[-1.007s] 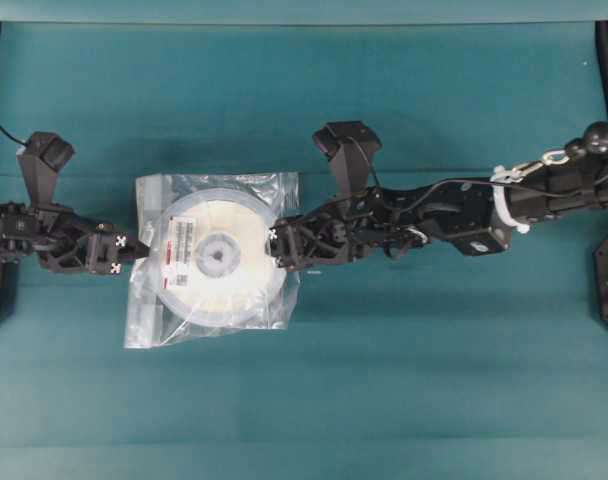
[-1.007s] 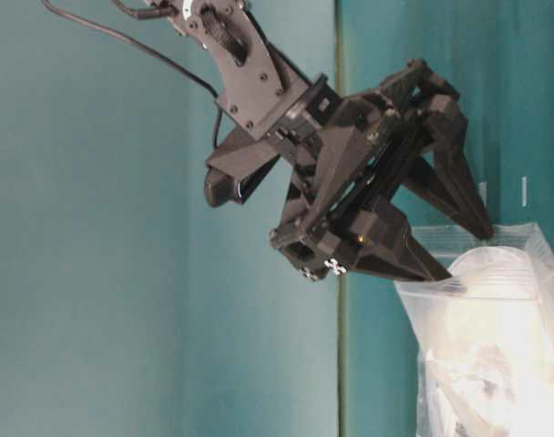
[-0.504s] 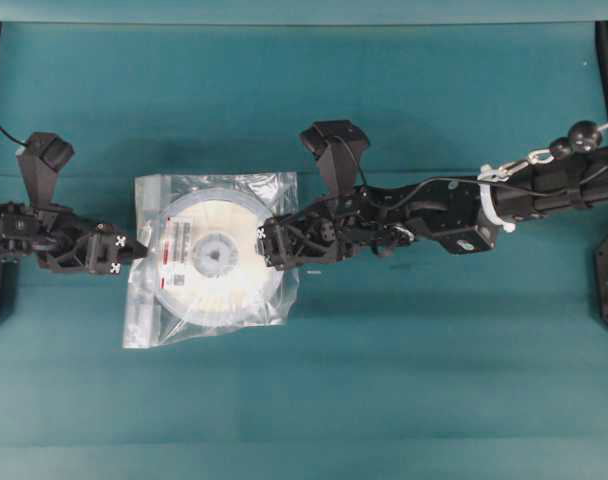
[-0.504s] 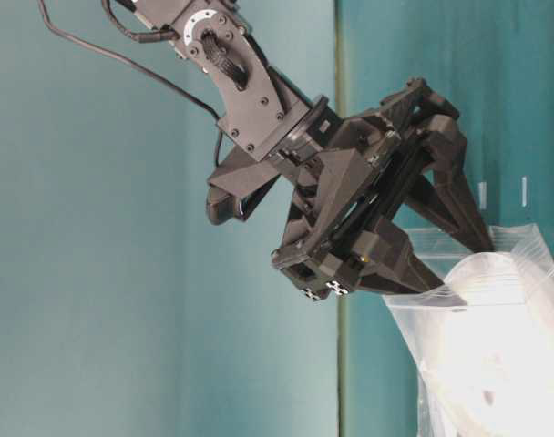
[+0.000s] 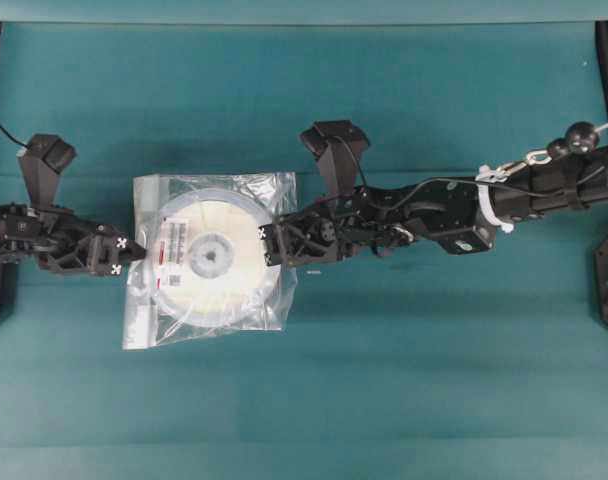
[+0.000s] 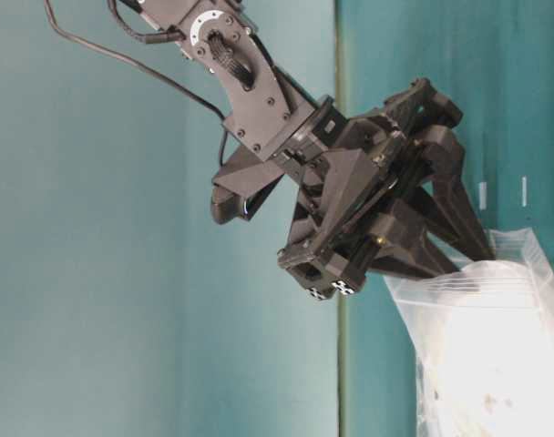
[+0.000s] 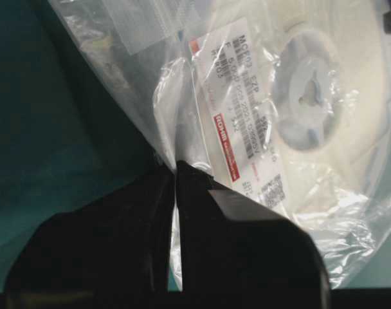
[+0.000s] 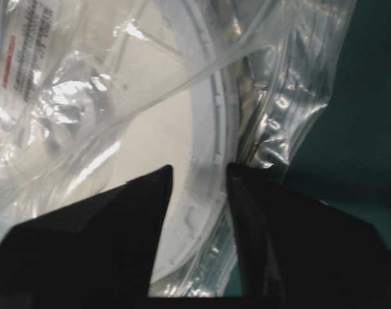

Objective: Take out the reel from the clear zip bag.

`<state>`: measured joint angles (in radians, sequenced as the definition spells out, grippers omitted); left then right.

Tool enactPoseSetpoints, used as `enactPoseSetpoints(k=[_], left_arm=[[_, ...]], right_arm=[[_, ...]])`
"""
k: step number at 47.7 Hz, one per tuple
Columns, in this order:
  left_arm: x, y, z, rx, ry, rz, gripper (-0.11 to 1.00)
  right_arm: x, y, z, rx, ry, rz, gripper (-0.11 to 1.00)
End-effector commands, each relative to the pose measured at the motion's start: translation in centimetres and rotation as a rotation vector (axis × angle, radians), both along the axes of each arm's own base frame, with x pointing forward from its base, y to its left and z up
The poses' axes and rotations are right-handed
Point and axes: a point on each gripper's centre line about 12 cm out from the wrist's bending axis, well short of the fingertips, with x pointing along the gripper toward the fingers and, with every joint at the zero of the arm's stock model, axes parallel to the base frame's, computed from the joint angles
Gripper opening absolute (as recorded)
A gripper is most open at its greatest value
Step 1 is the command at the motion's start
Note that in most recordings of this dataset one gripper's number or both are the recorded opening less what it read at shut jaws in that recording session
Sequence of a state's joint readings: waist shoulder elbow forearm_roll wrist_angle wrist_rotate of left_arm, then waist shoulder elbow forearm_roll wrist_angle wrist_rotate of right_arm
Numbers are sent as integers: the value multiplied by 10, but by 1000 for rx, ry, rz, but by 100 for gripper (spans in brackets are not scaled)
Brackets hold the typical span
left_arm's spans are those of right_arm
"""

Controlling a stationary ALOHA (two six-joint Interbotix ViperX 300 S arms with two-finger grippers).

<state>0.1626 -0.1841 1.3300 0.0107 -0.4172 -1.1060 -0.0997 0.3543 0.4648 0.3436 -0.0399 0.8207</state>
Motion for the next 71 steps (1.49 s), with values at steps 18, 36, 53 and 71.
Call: enactPoseSetpoints(k=[18, 36, 53, 71], left_arm=[[16, 2, 6, 11, -34, -9, 3], [16, 2, 6, 10, -34, -9, 2], [16, 2, 7, 10, -36, -7, 2], [16, 1, 8, 11, -40, -9, 2]], right_arm=[[22, 8, 17, -9, -82, 12, 40], [27, 14, 20, -16, -92, 34, 40], [13, 18, 18, -15, -64, 44, 40], [5, 21, 33, -31, -83, 64, 40]])
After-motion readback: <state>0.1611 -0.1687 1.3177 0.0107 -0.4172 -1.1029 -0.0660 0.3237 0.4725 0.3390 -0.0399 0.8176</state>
